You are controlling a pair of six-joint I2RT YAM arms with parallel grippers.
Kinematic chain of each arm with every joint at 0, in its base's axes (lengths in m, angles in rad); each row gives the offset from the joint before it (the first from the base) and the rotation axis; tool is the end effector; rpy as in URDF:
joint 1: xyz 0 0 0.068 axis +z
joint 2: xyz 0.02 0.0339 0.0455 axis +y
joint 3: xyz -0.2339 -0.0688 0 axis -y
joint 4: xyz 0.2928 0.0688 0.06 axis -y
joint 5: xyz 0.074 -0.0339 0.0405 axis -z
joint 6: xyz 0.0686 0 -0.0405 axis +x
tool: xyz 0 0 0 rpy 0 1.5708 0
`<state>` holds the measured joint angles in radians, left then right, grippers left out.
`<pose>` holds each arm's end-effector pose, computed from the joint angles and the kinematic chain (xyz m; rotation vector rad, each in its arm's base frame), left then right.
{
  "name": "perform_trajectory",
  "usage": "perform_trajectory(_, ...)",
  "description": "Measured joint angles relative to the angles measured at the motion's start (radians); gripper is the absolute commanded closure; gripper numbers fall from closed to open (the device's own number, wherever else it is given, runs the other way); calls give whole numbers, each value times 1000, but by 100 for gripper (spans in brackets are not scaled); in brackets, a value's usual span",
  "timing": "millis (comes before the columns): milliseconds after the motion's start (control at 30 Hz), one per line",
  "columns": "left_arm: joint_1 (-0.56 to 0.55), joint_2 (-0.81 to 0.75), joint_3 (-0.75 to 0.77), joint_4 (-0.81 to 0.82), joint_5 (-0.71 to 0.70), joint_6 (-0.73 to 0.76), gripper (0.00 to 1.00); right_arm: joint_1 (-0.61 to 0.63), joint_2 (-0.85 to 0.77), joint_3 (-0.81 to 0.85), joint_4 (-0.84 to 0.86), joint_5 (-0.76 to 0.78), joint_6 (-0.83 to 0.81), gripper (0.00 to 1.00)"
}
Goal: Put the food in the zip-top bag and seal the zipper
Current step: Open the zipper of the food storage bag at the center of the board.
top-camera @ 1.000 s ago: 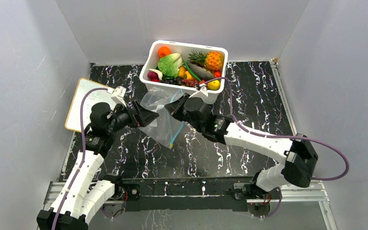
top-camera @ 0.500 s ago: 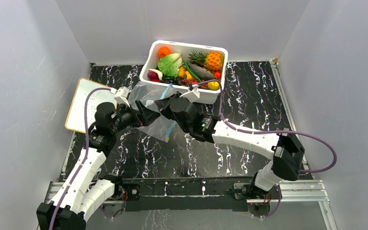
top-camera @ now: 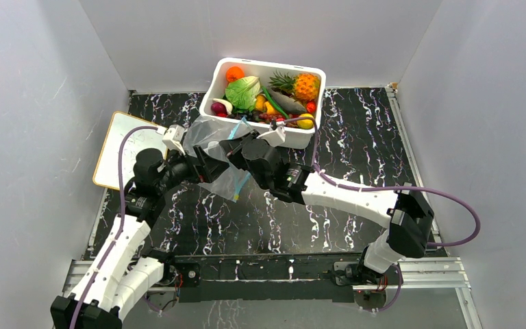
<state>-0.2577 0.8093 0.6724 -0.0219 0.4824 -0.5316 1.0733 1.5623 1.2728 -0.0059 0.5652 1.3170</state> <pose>0.2722 -0.1047 0.2810 0.1267 1.8122 -0.9866 0.2432 0.3709 0.2829 0.6486 1.8707 1.1280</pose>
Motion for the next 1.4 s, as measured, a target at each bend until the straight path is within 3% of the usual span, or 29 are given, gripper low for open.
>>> perform_trajectory(200, -1, -74, -15, 46, 57, -9, 6, 0, 0, 0, 35, -25, 53, 100)
perform_trajectory(600, -2, -66, -14, -4, -21, 44, 31, 0, -28, -34, 85, -53, 103, 100)
perform_trajectory(900, -6, -77, -14, 14, -63, 51, 34, 0, -30, -45, 102, -60, 154, 100)
perform_trajectory(1033, -6, -71, -14, 44, -57, 38, 51, 0, -30, -46, 108, -60, 176, 100)
perform_trajectory(1300, -13, -56, -15, 61, -58, 37, 100, 0, -22, -60, 106, -58, 179, 100)
perform_trajectory(1400, -13, -68, -15, 47, -64, 49, 100, 0, -23, -69, 84, -52, 157, 90)
